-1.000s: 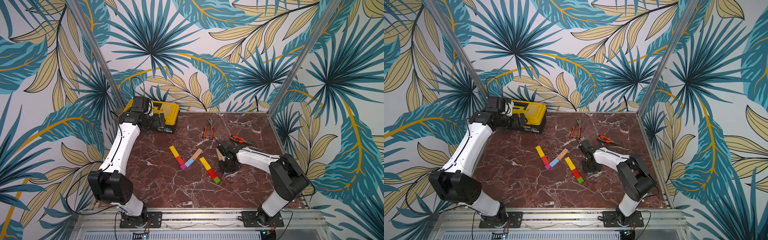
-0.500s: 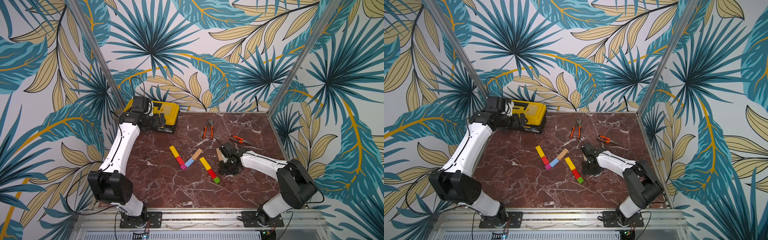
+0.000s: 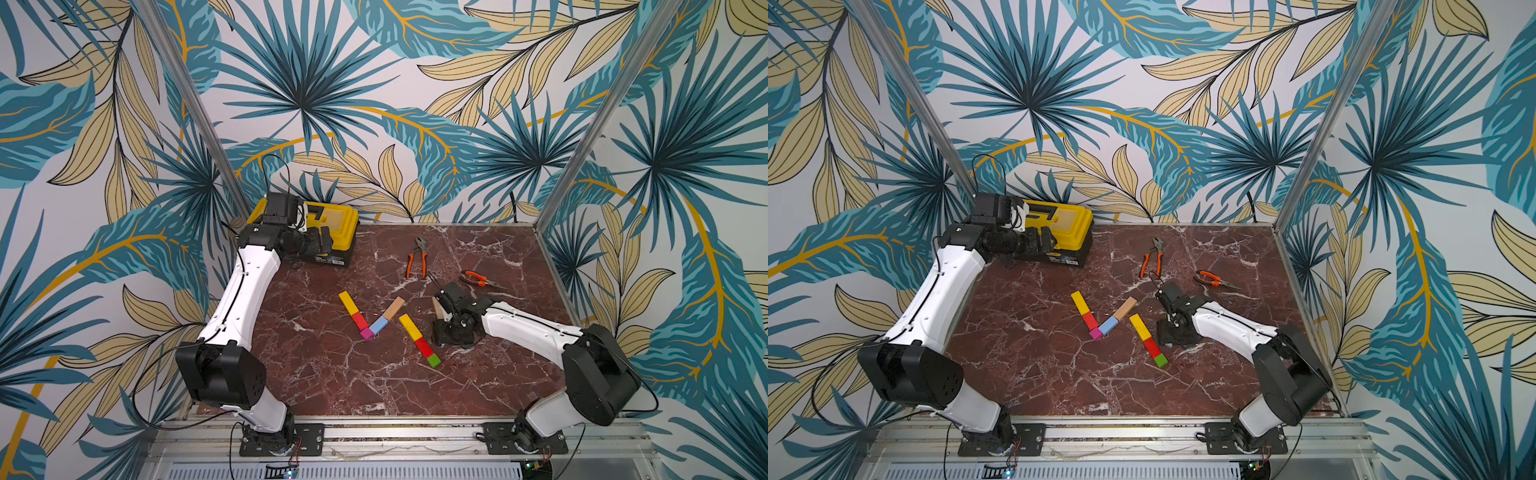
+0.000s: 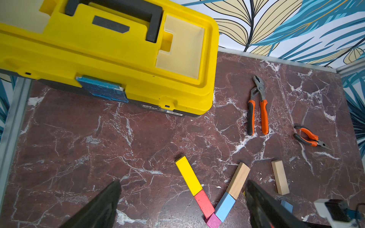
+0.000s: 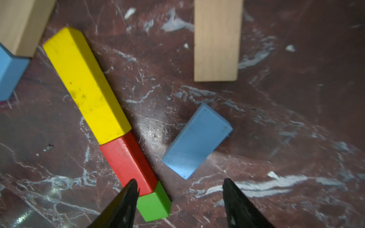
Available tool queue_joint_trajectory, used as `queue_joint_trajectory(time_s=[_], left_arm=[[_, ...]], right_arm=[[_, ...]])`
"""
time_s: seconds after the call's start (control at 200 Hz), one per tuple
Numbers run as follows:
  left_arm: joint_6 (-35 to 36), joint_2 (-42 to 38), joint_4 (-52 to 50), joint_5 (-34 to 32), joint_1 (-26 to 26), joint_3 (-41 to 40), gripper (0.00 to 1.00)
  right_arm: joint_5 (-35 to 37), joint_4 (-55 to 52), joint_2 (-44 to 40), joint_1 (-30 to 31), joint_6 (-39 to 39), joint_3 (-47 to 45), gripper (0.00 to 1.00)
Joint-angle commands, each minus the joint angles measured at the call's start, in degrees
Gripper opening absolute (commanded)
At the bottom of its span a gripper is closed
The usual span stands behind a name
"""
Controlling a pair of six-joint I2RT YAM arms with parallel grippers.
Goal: Assemble the letter v with building blocks
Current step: Adjust the building block at the center of the board.
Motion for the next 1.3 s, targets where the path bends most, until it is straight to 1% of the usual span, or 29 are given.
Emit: queue_joint_trajectory(time_s=[0.0,0.06,0.125,0.235,0.29,0.376,0.576,0.871,1.052,1.292], left_arm=[[1.2,0.2,0.9,0.7,-4.0,0.4,0.99],[1.7,1.1,0.9,0.5,-7.2,1.1,0.99],[2.7,2.0,0.9,-1.1,-11.5,2.0,0.99],[5.4,4.4,0.9,-5.9,-19.9,3.4,0.99],[5.8,5.8,0.8,-6.5,-23.1,4.1,0.99],[6.2,8.8,0.8,-5.4,-27.5,5.2,0.98],[7.1,16.7,0.5,-6.9,-37.9,7.8,0.97],[6.7,25.4,-0.2,-5.2,-45.9,12.2,0.82],[5.9,30.4,-1.0,-3.0,-49.3,15.5,0.80],[4.1,35.0,-1.3,-0.2,-50.3,15.7,0.81]], right_arm=[[6.4,-3.4,-6.0,-2.2,3.3,-2.3,0.77],[7.0,-3.3,-8.4,-4.9,4.5,-3.9,0.81],[6.3,-2.5,-10.6,-9.4,5.2,-5.5,0.84],[1.0,-0.1,-12.4,-18.0,4.7,-7.8,0.87],[-1.1,0.5,-12.3,-21.7,3.8,-8.0,0.87],[-2.3,0.8,-11.5,-25.3,2.2,-7.5,0.88],[-6.1,2.6,-9.0,-31.7,0.3,-7.1,0.88],[-10.6,3.6,-8.2,-39.2,-1.9,-9.1,0.89],[-10.2,3.5,-8.5,-40.0,-2.9,-9.6,0.89],[-11.0,3.6,-7.7,-40.2,-3.7,-9.2,0.90]])
